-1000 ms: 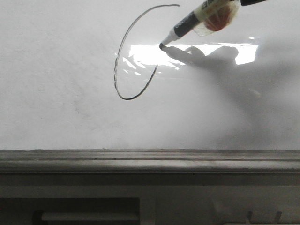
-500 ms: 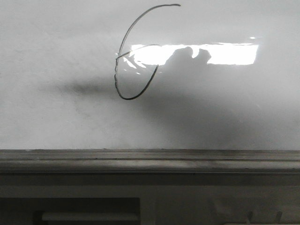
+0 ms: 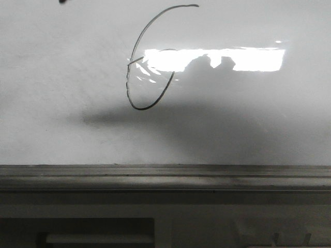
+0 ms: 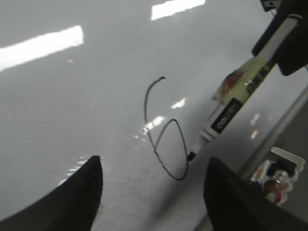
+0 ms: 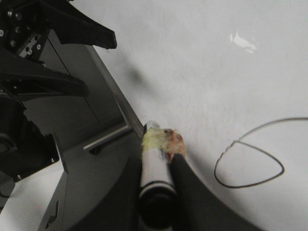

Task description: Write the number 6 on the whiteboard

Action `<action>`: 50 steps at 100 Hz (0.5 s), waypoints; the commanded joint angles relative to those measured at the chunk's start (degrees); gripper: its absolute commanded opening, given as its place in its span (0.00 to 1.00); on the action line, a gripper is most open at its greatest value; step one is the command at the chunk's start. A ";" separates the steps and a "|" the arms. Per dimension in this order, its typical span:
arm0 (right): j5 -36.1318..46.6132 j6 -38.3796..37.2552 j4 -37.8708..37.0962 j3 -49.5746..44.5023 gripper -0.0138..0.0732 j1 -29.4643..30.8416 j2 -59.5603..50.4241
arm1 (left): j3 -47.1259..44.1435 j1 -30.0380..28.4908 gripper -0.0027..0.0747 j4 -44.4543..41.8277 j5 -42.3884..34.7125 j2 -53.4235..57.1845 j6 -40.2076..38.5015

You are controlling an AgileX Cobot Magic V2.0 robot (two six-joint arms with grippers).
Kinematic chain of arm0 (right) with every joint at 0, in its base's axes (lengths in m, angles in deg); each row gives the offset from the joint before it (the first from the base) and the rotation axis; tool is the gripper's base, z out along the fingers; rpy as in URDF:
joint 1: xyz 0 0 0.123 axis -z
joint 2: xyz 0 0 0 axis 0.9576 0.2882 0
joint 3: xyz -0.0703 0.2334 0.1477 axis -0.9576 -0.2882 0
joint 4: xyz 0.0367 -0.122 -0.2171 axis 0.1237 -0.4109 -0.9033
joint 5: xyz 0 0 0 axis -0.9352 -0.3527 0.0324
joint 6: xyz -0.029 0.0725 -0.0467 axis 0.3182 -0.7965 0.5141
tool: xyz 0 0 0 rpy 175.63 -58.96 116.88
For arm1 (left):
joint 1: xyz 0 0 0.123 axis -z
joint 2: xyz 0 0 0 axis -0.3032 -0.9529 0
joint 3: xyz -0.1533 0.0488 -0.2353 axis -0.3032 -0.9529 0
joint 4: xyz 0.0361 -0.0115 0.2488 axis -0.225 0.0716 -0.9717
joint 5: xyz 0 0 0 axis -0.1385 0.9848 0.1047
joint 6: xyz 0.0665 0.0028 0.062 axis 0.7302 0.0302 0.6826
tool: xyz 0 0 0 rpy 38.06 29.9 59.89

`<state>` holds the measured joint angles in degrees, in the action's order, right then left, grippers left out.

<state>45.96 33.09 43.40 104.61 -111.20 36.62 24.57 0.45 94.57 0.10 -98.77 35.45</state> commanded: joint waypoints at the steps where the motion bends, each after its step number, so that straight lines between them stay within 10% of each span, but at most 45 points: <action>1: 2.45 -0.11 1.03 -0.06 0.11 0.19 -0.27 | 2.06 -0.24 0.56 6.07 3.02 -2.74 3.00; 50: 4.25 -0.11 0.80 -1.10 0.11 -2.65 1.15 | 2.30 12.83 0.46 11.97 -2.48 -15.47 15.34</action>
<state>47.58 33.00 43.09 102.06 -113.80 38.41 24.57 10.29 103.00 1.97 -113.51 50.08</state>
